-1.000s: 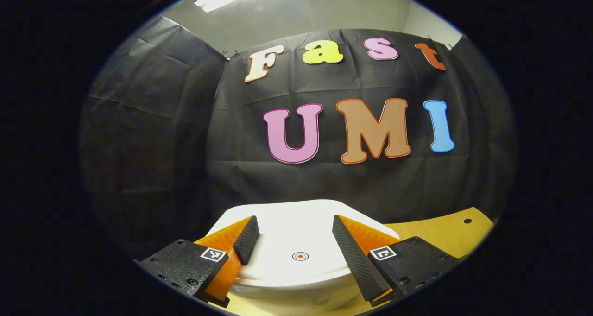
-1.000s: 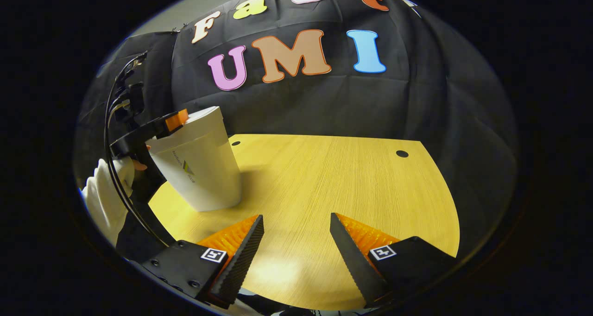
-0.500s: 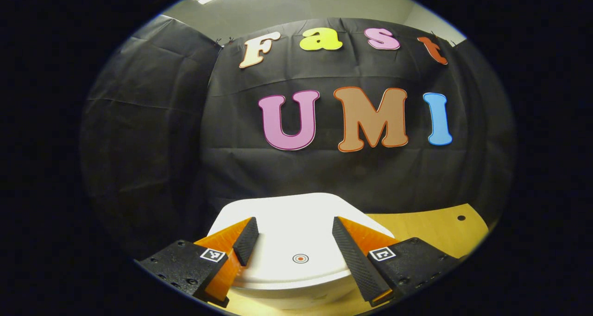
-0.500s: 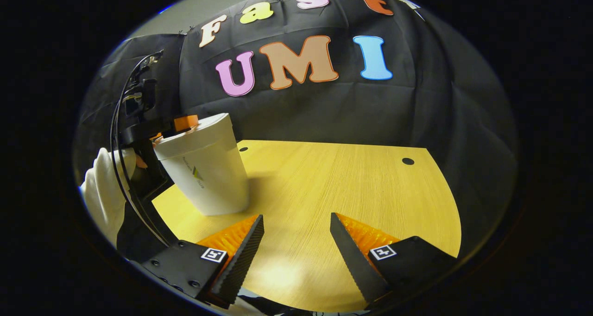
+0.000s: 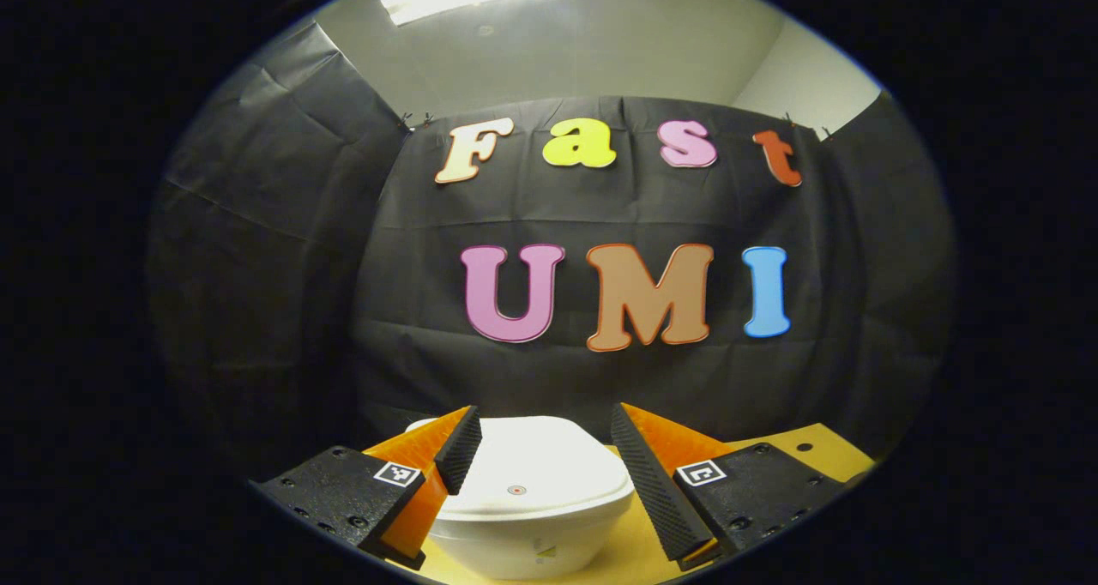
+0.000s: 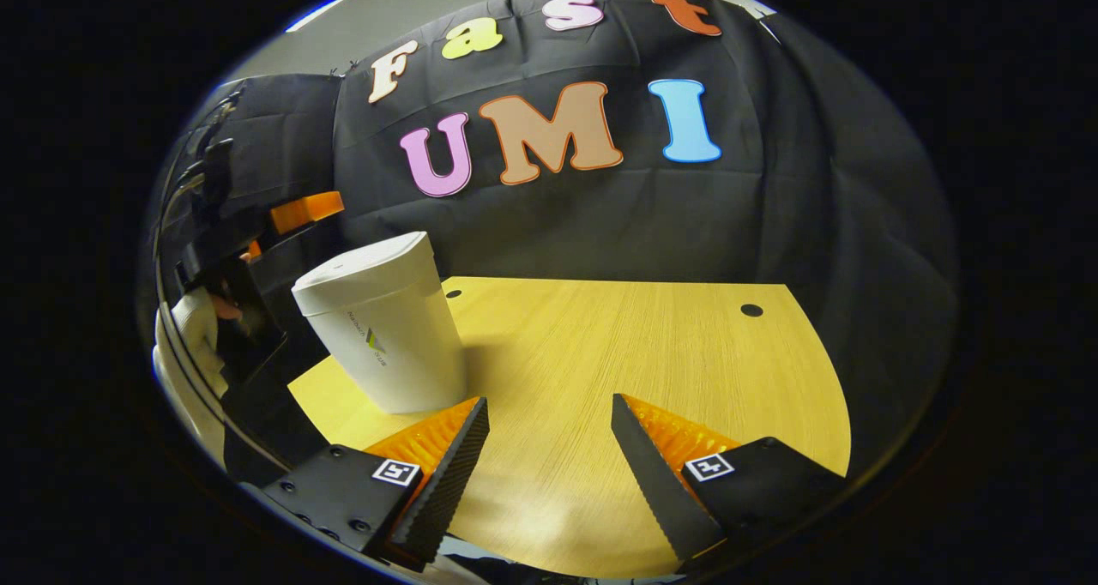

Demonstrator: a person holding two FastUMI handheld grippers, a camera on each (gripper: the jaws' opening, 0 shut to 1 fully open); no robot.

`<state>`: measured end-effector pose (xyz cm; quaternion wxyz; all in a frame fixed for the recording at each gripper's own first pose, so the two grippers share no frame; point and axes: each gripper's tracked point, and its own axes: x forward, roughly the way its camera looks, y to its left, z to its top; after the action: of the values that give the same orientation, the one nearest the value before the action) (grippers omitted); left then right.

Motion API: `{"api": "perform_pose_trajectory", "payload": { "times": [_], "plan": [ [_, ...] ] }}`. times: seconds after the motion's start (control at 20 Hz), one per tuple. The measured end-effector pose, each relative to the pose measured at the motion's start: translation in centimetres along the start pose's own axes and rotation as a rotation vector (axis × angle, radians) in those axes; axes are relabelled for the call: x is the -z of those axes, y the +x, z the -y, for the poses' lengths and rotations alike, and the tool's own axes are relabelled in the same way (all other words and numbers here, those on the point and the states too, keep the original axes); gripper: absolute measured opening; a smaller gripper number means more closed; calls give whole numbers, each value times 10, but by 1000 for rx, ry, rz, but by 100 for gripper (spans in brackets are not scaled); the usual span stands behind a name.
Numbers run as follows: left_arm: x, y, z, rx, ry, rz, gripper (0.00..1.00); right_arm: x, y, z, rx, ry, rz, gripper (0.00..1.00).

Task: Press the lid of the desktop garbage bin to open it, pick up the crumpled paper on the desktop and throw it into the bin, then pick up the pop can on the desktop and drop it into the bin, and finally close the garbage bin lid.

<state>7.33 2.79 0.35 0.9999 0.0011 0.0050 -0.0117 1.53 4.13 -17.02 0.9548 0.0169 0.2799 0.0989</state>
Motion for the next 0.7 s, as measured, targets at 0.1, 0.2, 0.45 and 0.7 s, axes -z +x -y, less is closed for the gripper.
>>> {"api": "perform_pose_trajectory", "payload": {
  "times": [0.1,0.2,0.45,0.7],
  "plan": [
    [7,-22,22,54,-8,-3,92,-7,-2,-2,-5,2,16,96],
    [12,-40,32,67,7,1,92,-14,-4,-5,-11,9,40,96],
    [32,-72,60,100,-27,-27,92,-30,-14,-7,2,33,124,96],
    [63,-87,78,125,-114,-114,92,-52,-30,-2,27,42,250,93]
  ]
}}
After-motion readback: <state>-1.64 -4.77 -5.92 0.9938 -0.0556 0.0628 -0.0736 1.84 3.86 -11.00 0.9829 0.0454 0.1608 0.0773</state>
